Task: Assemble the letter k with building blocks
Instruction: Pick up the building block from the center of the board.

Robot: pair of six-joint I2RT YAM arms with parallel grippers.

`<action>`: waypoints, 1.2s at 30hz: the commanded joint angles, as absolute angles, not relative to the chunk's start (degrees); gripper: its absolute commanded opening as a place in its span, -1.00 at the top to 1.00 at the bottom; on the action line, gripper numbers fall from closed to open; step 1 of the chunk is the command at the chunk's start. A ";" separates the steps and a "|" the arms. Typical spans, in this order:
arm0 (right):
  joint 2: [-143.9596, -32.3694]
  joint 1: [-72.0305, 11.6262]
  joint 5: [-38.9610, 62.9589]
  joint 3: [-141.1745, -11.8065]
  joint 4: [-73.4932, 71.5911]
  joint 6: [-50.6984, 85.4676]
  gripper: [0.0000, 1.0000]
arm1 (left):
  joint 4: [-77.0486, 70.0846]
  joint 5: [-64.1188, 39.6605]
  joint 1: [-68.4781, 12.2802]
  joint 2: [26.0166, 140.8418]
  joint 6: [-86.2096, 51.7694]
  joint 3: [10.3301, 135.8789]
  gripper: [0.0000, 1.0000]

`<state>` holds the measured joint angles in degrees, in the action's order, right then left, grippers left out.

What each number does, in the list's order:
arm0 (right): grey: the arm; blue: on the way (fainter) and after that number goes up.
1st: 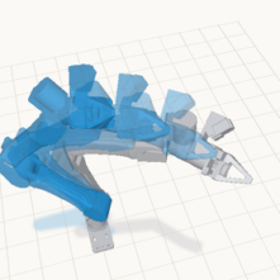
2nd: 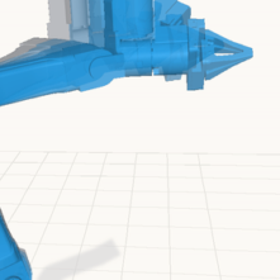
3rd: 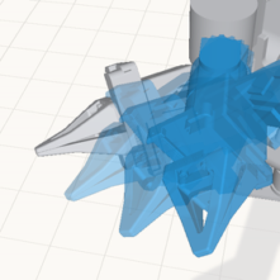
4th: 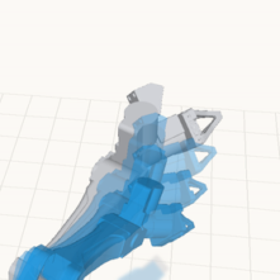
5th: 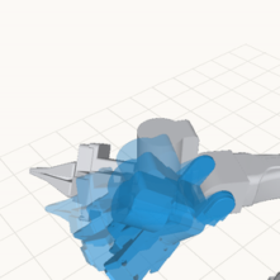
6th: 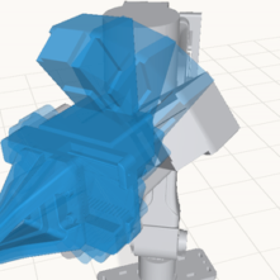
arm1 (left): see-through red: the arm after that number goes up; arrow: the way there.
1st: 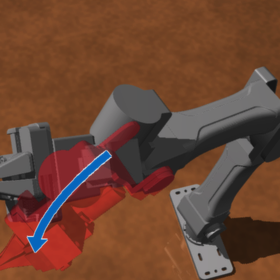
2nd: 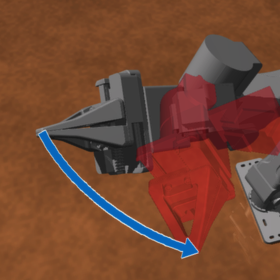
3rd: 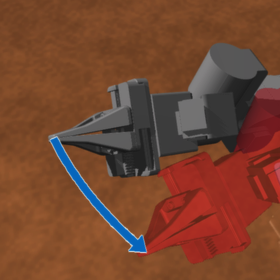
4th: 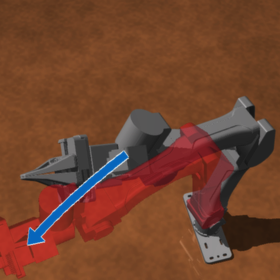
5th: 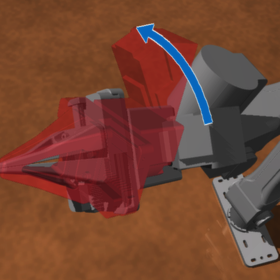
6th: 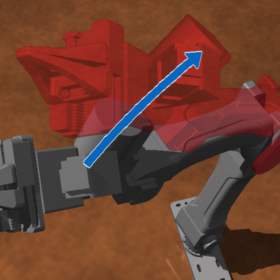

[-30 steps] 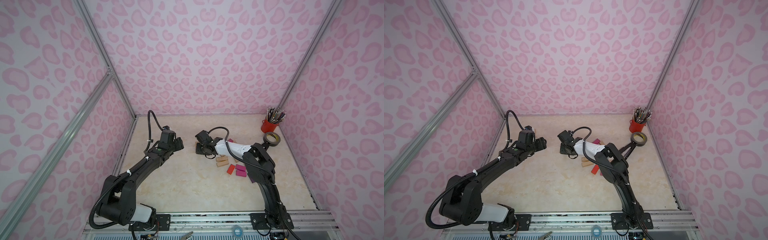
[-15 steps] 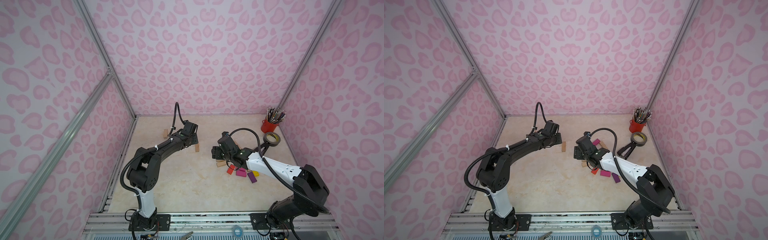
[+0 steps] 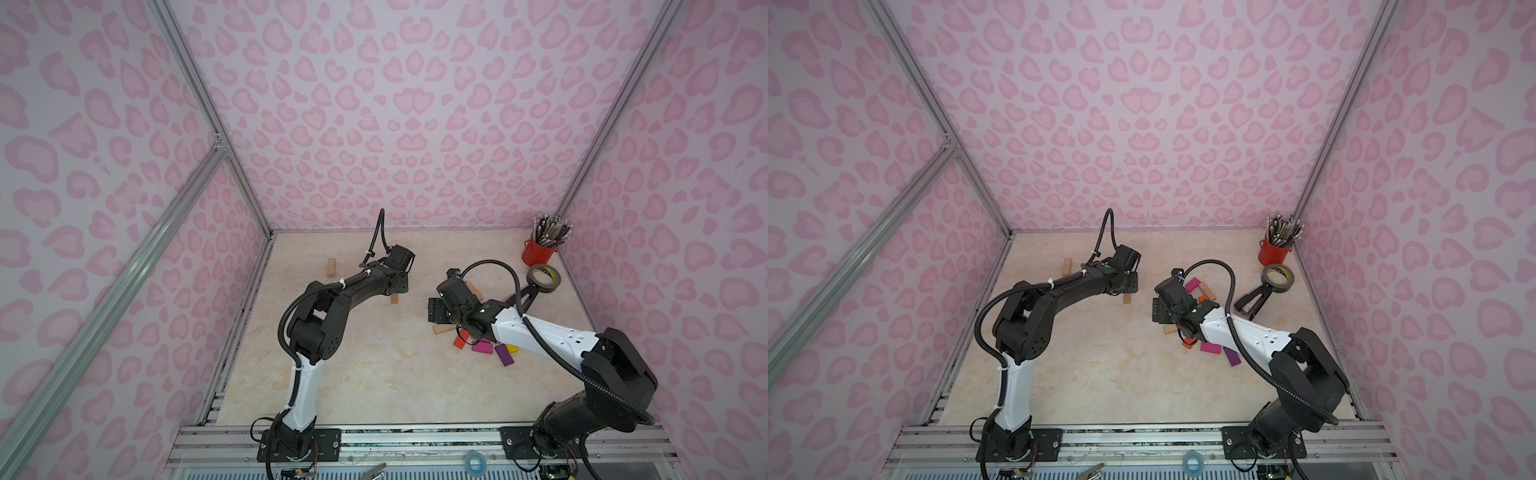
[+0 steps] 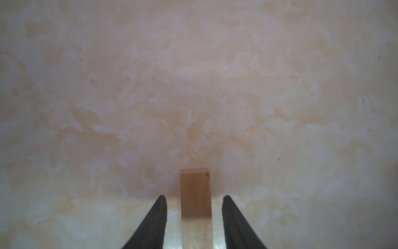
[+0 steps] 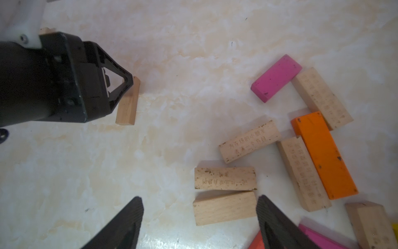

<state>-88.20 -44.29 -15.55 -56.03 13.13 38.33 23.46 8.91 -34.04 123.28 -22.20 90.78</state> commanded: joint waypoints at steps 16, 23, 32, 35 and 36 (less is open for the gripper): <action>-87.55 -43.90 -15.29 -56.86 13.99 37.98 -0.70 | 26.88 8.35 -34.10 126.97 -22.06 93.16 0.48; -87.11 -43.77 -14.79 -57.17 14.42 37.92 -0.72 | 27.07 8.17 -34.05 127.46 -21.88 93.43 0.46; -86.63 -43.77 -14.74 -57.21 14.53 37.96 -0.72 | 27.17 8.08 -34.01 127.40 -21.80 93.52 0.36; -86.63 -43.77 -14.72 -57.30 14.55 37.90 -0.72 | 27.08 7.91 -34.01 127.28 -21.79 93.47 0.42; -86.67 -43.71 -14.68 -57.30 14.55 37.88 -0.72 | 27.02 7.95 -34.01 127.20 -21.80 93.43 0.48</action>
<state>-86.61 -43.81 -14.63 -57.10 14.28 38.28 25.28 8.10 -34.09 127.15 -21.96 93.51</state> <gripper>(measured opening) 0.860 0.281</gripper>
